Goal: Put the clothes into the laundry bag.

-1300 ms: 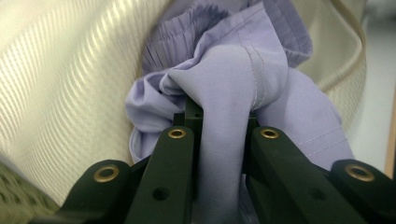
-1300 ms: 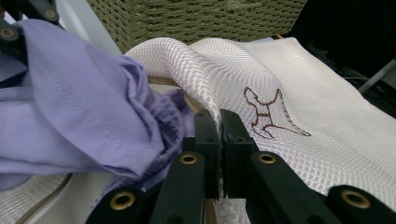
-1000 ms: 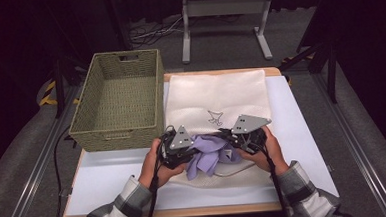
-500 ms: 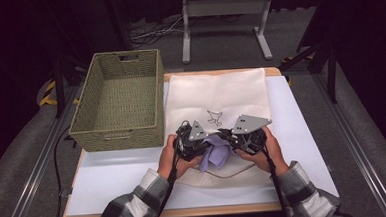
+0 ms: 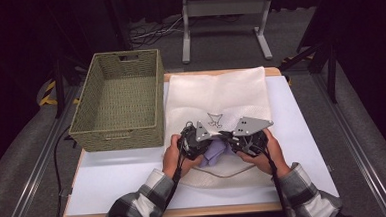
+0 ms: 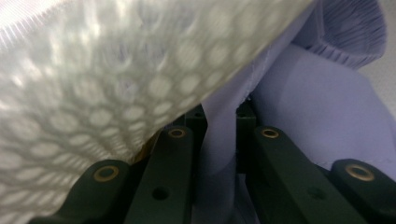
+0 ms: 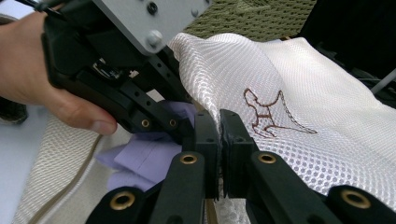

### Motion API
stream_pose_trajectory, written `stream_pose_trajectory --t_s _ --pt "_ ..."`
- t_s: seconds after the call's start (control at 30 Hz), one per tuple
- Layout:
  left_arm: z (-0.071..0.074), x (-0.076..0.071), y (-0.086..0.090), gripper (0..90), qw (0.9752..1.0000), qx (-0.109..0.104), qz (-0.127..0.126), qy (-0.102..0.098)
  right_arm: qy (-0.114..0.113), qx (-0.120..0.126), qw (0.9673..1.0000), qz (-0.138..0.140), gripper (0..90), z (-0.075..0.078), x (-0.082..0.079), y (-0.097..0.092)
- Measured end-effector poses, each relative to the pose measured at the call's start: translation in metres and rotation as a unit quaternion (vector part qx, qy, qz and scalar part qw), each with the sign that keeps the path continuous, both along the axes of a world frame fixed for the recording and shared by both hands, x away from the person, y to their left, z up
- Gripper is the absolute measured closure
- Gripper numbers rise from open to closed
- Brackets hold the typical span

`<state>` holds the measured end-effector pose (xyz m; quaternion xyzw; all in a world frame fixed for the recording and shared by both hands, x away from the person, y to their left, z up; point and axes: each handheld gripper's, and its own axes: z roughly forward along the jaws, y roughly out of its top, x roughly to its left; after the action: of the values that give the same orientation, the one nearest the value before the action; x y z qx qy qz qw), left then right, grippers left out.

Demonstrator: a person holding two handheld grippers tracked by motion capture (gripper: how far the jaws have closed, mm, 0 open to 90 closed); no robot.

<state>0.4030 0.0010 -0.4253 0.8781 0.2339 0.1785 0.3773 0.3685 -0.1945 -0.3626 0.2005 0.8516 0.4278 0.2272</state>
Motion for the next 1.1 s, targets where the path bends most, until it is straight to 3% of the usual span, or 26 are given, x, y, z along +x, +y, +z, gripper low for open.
stream_pose_trajectory --t_s 0.13,0.23,0.33,0.5,0.67,0.77,0.93,1.1 --pt "-0.001 -0.001 0.003 82.4 0.9999 0.005 -0.014 0.003 0.004 -0.003 1.0000 0.000 87.3 -0.003 -0.001 0.000" --pt "0.005 -0.003 0.010 77.7 0.9997 -0.008 -0.020 0.010 0.007 -0.005 1.0000 0.000 87.2 -0.006 0.000 0.000" --pt "0.012 -0.006 0.017 69.4 0.9985 -0.034 -0.042 0.012 0.007 -0.004 1.0000 -0.001 87.2 -0.006 0.000 -0.001" --pt "0.022 -0.017 0.025 61.0 0.9967 -0.048 -0.066 0.005 0.001 -0.003 1.0000 -0.007 87.1 -0.005 0.000 -0.003" --pt "0.029 -0.032 0.032 55.8 0.9948 -0.045 -0.091 0.007 -0.001 0.005 0.9999 -0.012 87.1 -0.004 0.001 -0.006" --pt "0.029 -0.038 0.035 60.2 0.9938 -0.039 -0.104 0.010 -0.001 0.004 0.9999 -0.012 87.1 -0.004 0.001 -0.006" --pt "0.020 -0.036 0.027 61.6 0.9924 -0.031 -0.116 0.027 -0.002 0.004 1.0000 -0.009 87.0 -0.003 -0.001 -0.004" --pt "0.008 -0.029 0.012 49.7 0.9920 -0.017 -0.116 0.047 0.002 -0.002 1.0000 -0.002 86.9 -0.005 -0.002 0.000"
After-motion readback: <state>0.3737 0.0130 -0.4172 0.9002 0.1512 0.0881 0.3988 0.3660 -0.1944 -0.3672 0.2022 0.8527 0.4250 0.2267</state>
